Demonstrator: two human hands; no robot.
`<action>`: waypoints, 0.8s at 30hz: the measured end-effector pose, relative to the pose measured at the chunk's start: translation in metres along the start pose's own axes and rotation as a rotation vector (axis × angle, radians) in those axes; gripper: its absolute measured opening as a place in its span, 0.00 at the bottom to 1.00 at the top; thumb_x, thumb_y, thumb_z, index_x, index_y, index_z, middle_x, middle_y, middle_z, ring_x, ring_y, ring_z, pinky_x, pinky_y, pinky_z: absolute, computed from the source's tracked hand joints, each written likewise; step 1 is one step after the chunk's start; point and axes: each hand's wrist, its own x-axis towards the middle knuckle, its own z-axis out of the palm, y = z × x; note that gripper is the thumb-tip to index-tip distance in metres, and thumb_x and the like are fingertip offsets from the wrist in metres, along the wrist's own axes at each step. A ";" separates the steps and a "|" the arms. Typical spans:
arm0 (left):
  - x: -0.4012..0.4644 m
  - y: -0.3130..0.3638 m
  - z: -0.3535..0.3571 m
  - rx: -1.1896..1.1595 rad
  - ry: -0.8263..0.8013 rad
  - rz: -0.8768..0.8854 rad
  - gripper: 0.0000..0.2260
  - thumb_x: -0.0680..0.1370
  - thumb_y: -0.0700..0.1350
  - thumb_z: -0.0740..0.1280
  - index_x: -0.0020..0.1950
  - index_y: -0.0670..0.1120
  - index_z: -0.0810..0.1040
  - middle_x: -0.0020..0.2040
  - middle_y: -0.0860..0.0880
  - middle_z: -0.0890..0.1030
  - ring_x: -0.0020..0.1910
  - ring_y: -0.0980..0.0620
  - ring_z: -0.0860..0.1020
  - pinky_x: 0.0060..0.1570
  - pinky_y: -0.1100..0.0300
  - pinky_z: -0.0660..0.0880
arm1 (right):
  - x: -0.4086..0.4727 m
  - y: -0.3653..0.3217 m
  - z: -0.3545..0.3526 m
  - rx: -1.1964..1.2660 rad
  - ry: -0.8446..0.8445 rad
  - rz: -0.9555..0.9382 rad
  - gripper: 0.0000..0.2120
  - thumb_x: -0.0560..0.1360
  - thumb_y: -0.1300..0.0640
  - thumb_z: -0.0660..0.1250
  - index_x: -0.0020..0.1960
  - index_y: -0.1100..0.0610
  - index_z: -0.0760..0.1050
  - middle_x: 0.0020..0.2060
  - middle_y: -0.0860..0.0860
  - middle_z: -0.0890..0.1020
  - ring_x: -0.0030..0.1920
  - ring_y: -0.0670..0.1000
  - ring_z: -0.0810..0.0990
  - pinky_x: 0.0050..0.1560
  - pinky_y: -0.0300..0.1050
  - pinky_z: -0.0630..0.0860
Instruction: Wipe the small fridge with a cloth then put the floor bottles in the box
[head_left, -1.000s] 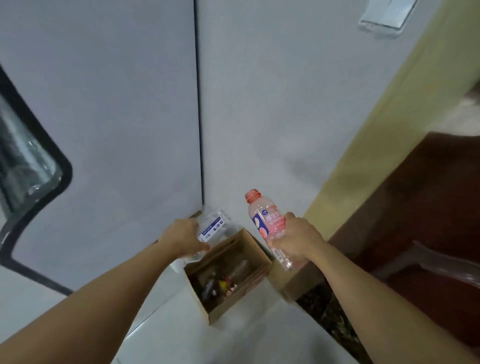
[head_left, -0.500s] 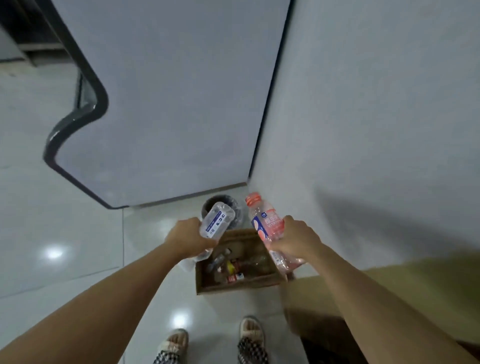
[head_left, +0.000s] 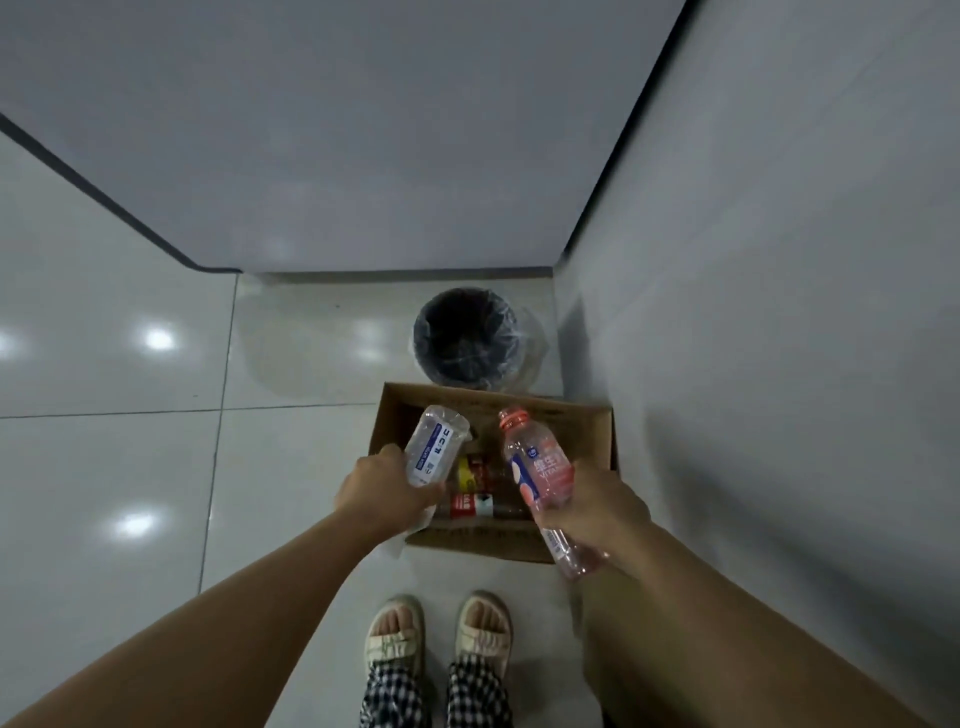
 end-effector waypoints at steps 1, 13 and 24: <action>0.009 -0.002 0.008 -0.015 -0.009 -0.013 0.22 0.69 0.59 0.71 0.54 0.49 0.68 0.44 0.52 0.74 0.41 0.54 0.75 0.33 0.63 0.69 | 0.009 0.004 0.004 0.017 -0.010 0.014 0.26 0.67 0.43 0.74 0.60 0.50 0.70 0.50 0.48 0.81 0.46 0.48 0.80 0.48 0.47 0.78; 0.213 -0.052 0.173 -0.028 0.009 -0.103 0.27 0.70 0.57 0.71 0.62 0.45 0.69 0.56 0.44 0.77 0.52 0.46 0.77 0.50 0.52 0.77 | 0.240 0.046 0.124 0.049 -0.021 0.045 0.30 0.67 0.44 0.75 0.63 0.54 0.70 0.54 0.53 0.79 0.50 0.53 0.79 0.53 0.51 0.77; 0.250 -0.060 0.212 -0.006 0.018 -0.021 0.25 0.75 0.54 0.67 0.67 0.45 0.65 0.59 0.42 0.74 0.53 0.44 0.76 0.51 0.47 0.77 | 0.270 0.052 0.171 0.101 0.053 0.032 0.30 0.72 0.49 0.71 0.69 0.54 0.64 0.62 0.55 0.73 0.59 0.56 0.75 0.57 0.52 0.75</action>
